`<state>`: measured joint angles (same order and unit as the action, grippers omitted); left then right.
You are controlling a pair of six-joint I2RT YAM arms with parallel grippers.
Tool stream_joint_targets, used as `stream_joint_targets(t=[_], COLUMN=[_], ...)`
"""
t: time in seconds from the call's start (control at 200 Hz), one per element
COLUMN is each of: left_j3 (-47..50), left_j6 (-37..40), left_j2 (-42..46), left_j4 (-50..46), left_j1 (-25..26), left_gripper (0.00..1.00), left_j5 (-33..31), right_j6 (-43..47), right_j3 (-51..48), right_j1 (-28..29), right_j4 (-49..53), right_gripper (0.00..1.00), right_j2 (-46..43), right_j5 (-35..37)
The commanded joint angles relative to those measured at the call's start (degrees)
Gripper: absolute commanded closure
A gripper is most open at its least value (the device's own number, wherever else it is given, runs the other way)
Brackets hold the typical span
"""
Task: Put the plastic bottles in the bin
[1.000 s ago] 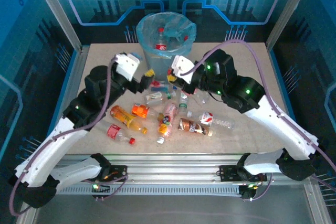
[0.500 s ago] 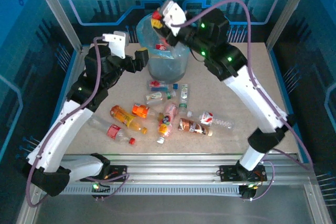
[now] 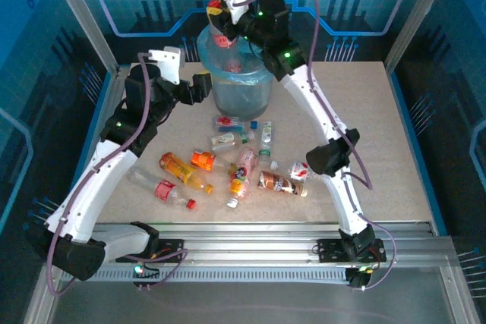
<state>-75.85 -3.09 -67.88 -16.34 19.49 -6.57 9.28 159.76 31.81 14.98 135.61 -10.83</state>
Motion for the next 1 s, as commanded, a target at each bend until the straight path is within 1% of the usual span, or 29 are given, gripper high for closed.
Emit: stream_joint_targets(t=[0.0, 0.12, 0.29, 0.355, 0.49, 0.55, 0.71, 0.8, 0.845, 0.935, 0.99], left_j3=[1.6, 2.8, 3.6, 3.9, 5.3, 6.0, 7.2, 7.4, 7.5, 7.7, 7.7], left_j6=[-0.3, -0.8, -1.3, -1.6, -1.8, -1.7, -2.0, -2.1, -2.1, -2.0, -1.9], left_j2=[1.9, 2.2, 1.8, 2.0, 2.5, 2.8, 3.2, 3.4, 3.5, 3.6, 3.7], left_j4=[1.9, 2.9, 3.4, 3.3, 3.9, 4.2, 4.6, 4.7, 4.8, 4.9, 4.9], left_j1=[-0.8, -1.3, -2.1, -2.5, -3.3, -3.6, -4.4, -4.8, -5.0, -5.2, -5.3], left_gripper=[0.12, 0.12, 0.12, 0.12, 0.12, 0.12, 0.11, 0.11, 0.11, 0.11, 0.11], left_j5=[1.0, 0.8, 1.5, 1.7, 2.2, 2.2, 2.3, 2.5, 2.6, 2.6, 2.7], right_j6=[-5.9, -7.2, -7.3, -6.3, -5.9, -5.8, -5.7, -5.6, -5.3, -4.9, -4.9], right_j3=[-2.5, -5.7, -12.2, -14.7, -19.4, -20.3, -23.6, -24.1, -24.3, -25.3, -25.3], right_j1=[-1.0, -1.1, -1.1, -1.1, -1.1, -1.1, -1.1, -1.1, -1.1, -1.1, -1.2], right_j4=[-5.4, -4.7, -6.7, -7.3, -9.3, -9.7, -11.9, -12.3, -12.3, -12.9, -13.1], right_gripper=[0.94, 0.91, 0.85, 0.78, 0.69, 0.62, 0.53, 0.52, 0.53, 0.66, 0.71], right_j2=[1.7, 2.7, 2.6, 2.3, 1.7, 1.4, 0.0, -0.5, -0.8, -1.7, -1.8], right_j5=[-3.5, -3.1, -4.3, -4.5, -5.1, -5.2, -5.6, -5.5, -5.5, -4.6, -3.8])
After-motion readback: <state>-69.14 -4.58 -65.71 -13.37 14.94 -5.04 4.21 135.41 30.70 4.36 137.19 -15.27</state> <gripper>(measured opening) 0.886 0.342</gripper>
